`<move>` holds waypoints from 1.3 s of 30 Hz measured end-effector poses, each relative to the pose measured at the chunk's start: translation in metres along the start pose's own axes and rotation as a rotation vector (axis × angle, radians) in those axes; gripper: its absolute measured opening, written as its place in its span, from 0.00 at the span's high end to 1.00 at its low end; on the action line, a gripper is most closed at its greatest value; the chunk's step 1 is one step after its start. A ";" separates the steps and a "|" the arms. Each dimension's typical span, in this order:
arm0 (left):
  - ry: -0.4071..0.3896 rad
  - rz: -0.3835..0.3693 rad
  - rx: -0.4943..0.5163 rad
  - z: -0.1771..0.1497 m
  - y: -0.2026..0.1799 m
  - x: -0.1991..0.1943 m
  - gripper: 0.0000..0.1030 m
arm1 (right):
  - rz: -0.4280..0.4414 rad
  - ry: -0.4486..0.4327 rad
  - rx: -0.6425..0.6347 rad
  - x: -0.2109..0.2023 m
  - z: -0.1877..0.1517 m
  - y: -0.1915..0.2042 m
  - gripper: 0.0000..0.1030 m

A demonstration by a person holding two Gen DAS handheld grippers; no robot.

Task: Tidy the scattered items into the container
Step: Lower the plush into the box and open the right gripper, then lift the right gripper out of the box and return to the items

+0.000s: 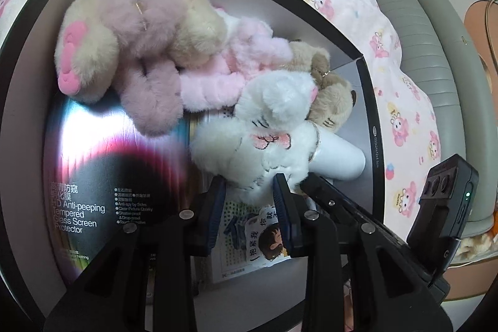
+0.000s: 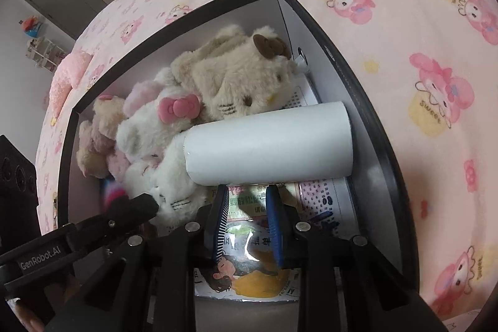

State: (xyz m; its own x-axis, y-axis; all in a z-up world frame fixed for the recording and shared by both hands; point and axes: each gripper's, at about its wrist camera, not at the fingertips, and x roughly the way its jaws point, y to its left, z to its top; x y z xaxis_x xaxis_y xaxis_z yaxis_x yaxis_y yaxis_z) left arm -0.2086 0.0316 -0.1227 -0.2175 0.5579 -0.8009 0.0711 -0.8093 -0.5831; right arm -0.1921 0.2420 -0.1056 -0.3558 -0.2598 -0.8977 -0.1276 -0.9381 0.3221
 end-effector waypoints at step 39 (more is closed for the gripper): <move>-0.268 0.229 0.097 -0.151 0.089 -0.196 0.65 | 0.028 -0.200 -0.457 -0.069 -0.158 0.194 0.59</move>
State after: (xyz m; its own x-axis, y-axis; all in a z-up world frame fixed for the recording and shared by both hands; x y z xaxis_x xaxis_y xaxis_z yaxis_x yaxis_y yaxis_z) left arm -0.0131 -0.1221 -0.0387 -0.4548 0.3030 -0.8375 0.0573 -0.9284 -0.3670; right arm -0.0458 0.0413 -0.0285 -0.5293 -0.2791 -0.8012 0.2872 -0.9475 0.1403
